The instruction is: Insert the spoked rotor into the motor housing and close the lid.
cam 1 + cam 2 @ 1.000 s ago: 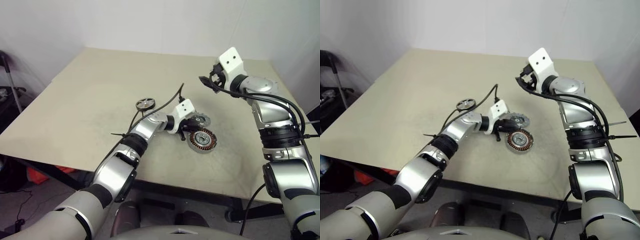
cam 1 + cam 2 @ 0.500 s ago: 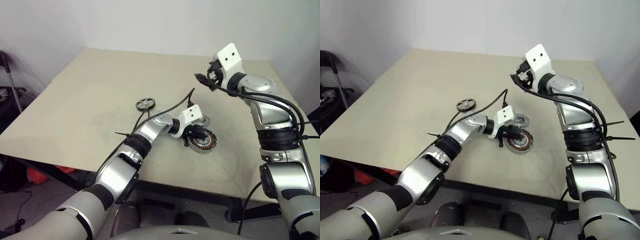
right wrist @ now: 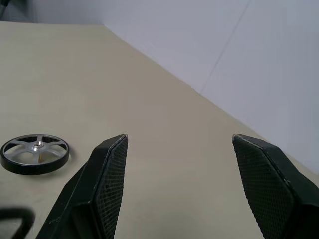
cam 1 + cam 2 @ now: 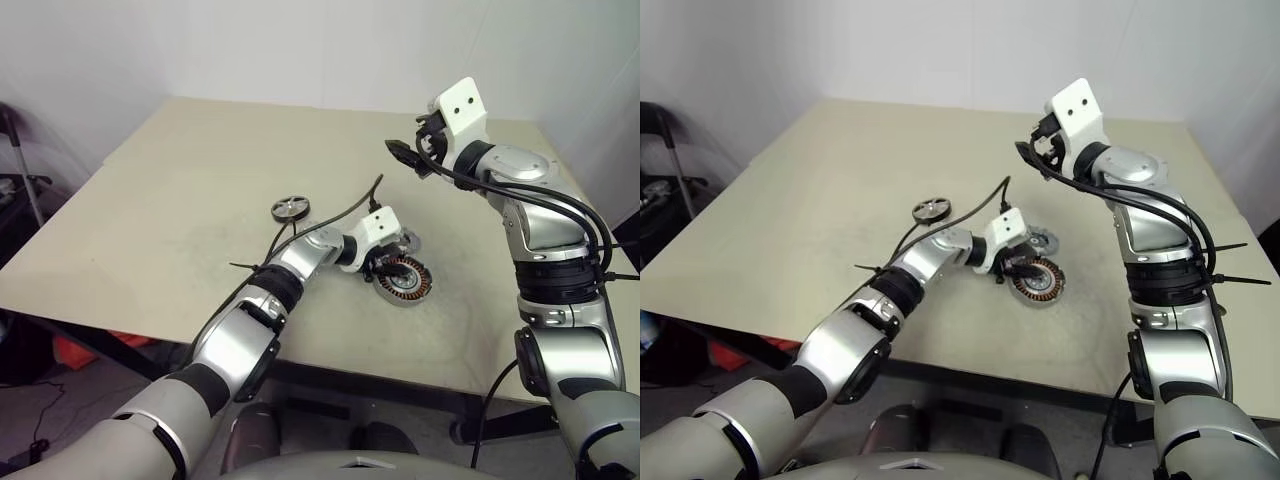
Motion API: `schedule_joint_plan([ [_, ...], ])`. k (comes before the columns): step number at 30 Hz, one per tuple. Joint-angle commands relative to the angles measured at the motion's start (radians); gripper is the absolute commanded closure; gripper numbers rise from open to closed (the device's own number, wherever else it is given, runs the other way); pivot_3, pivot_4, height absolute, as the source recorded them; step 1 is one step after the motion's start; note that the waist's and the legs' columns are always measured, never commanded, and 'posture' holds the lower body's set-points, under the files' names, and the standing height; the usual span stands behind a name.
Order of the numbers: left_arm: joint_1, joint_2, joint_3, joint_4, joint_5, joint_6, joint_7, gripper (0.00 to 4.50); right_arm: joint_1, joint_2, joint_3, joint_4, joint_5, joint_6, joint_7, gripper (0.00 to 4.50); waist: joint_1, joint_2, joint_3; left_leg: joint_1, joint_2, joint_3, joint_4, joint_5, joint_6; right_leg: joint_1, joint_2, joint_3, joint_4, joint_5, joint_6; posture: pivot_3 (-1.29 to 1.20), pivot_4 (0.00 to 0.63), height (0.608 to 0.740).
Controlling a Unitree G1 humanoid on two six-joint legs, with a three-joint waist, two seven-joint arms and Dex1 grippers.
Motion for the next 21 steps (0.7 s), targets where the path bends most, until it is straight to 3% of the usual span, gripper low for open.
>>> schedule_joint_plan([
  [1,-0.045,0.026,0.087,-0.086,-0.080,0.032,0.000,2.16,-0.022,0.004,-0.012,-0.028,0.027,-0.013,0.019,1.05,0.000,0.000,0.000,0.000,0.000,0.000,0.000,0.000,0.000,0.000,0.000,0.000,0.000,0.000,0.000,0.00,0.000,0.740],
  [6,-0.010,0.092,0.157,-0.245,-0.156,0.126,0.004,2.16,0.000,-0.002,-0.014,-0.030,0.045,-0.015,0.048,1.05,0.000,0.000,0.000,0.000,0.000,0.000,0.000,0.000,0.001,0.000,0.000,0.000,0.000,0.000,0.000,0.00,0.000,0.740],
  [10,0.113,0.151,0.171,-0.457,-0.196,0.227,0.029,2.16,0.063,-0.047,-0.005,-0.048,0.035,-0.018,0.077,1.05,0.004,0.000,0.000,0.000,0.000,0.000,0.000,0.000,0.002,0.001,0.000,0.000,-0.001,0.000,0.000,0.00,0.000,0.740],
  [15,0.334,0.243,0.169,-0.733,-0.216,0.335,0.080,2.16,0.192,-0.162,-0.049,-0.115,0.054,0.005,0.135,1.05,0.005,0.001,0.000,-0.003,0.000,0.000,0.001,-0.001,0.004,-0.001,0.000,0.000,-0.001,0.000,0.000,0.00,0.000,0.740],
  [21,0.542,0.342,0.243,-0.991,-0.277,0.466,0.174,2.16,0.463,-0.354,-0.110,-0.325,0.169,-0.096,0.386,1.05,0.004,0.002,0.001,-0.001,0.001,0.000,0.000,-0.004,0.002,0.001,0.000,-0.001,-0.002,-0.001,0.000,0.00,0.000,0.740],
])
